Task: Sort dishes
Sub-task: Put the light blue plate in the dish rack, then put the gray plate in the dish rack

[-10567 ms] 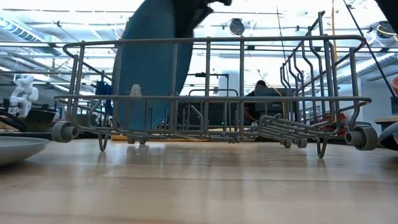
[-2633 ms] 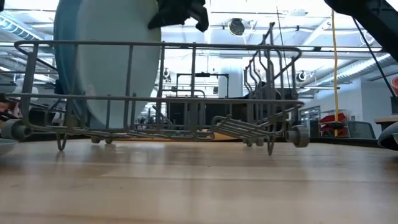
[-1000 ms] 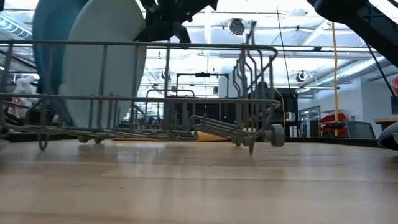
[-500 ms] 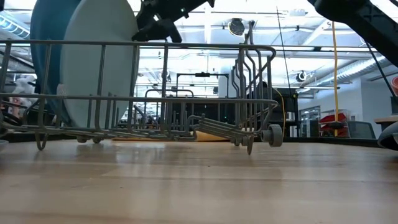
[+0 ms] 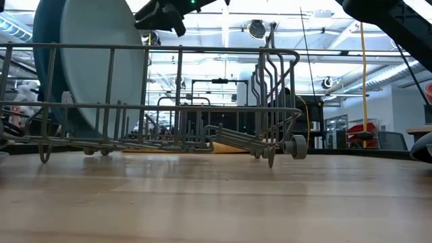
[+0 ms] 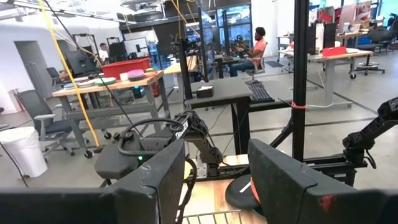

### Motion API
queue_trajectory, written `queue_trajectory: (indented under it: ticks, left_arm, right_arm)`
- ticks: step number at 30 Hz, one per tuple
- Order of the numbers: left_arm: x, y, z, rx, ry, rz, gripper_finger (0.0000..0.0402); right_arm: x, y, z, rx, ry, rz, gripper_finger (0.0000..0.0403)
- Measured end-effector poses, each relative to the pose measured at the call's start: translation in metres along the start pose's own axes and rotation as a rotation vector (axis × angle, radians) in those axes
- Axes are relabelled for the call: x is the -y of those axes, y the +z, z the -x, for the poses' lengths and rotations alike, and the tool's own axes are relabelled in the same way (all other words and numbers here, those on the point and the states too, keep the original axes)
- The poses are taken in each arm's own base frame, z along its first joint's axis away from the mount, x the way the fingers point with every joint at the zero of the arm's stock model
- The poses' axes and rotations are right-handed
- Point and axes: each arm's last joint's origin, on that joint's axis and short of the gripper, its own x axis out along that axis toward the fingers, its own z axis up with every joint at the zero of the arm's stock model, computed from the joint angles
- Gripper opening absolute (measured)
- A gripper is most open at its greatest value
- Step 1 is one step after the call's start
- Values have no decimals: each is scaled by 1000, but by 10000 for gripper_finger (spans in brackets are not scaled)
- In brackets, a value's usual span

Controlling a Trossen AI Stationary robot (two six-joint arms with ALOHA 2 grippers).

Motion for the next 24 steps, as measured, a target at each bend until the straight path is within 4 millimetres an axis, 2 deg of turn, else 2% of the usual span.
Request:
queue_trajectory:
  ticks: [6,12,17,20,24]
  left_arm:
    - [0,0,0,-1,0,19,178]
    - [0,0,0,-3,0,18,178]
    - [0,0,0,-3,-1,19,178]
    - [0,-1,0,-4,-1,20,178]
    - [1,-7,0,-57,-8,-18,178]
  right_arm:
    - [-6,-4,-3,-22,51,-5,204]
    - [-18,-7,-10,-47,108,-4,241]
    - [-26,0,-10,-131,114,53,267]
    - [-31,9,-6,-226,87,76,269]
    - [-45,25,6,-318,150,100,260]
